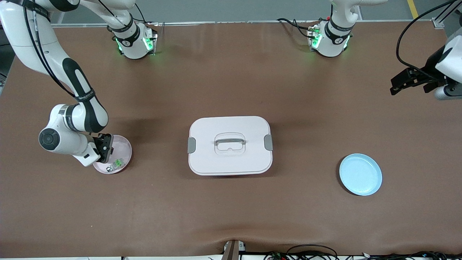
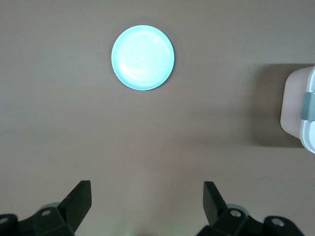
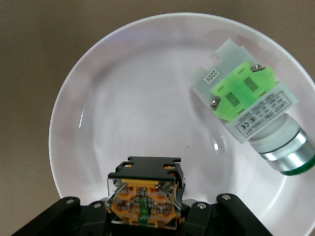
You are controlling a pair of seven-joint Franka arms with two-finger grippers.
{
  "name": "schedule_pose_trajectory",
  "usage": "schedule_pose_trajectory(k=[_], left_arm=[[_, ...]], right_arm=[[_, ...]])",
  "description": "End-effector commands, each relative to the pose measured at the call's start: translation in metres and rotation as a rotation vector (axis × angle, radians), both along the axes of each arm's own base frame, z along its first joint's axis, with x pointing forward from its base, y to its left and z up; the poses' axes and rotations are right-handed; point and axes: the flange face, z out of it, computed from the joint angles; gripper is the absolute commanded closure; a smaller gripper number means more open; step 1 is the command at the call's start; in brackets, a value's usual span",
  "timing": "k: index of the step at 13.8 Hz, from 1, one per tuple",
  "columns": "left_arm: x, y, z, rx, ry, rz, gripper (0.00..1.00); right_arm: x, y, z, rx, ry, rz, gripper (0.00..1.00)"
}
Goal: Transfer orange switch to right arm and place
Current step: 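Lower the orange switch onto the pink plate with the right gripper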
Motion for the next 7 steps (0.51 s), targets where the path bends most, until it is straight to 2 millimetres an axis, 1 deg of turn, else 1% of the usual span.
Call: schedule_pose_trajectory(k=[1,2,3,7], left_arm=[[-0.0052,-0.0068,0.005,-0.007,-0.01,-0.027,0.0],[-0.0057,-0.0113,0.005,-0.01,-0.01,-0.035,0.0],[-0.0061,-0.0138,0.0049,-0.01,-0.008,-0.039,0.0],[-0.0064,-0.015,0.0062,-0.013,-0.009,-0.038,0.0]], right_arm=[[0.0031,-0.0031,-0.0025,0.002,0.009,-0.017,1.0],[0.0029,-0.0022,-0.0019,-0.001,0.012,-0.032,0.2],[0.0027,-0.0004,-0.0021,-0.002,0.015,-0.037,0.0],[0.0035,0.0004,-0.0007,-0.003,0.014,-0.042,0.0]])
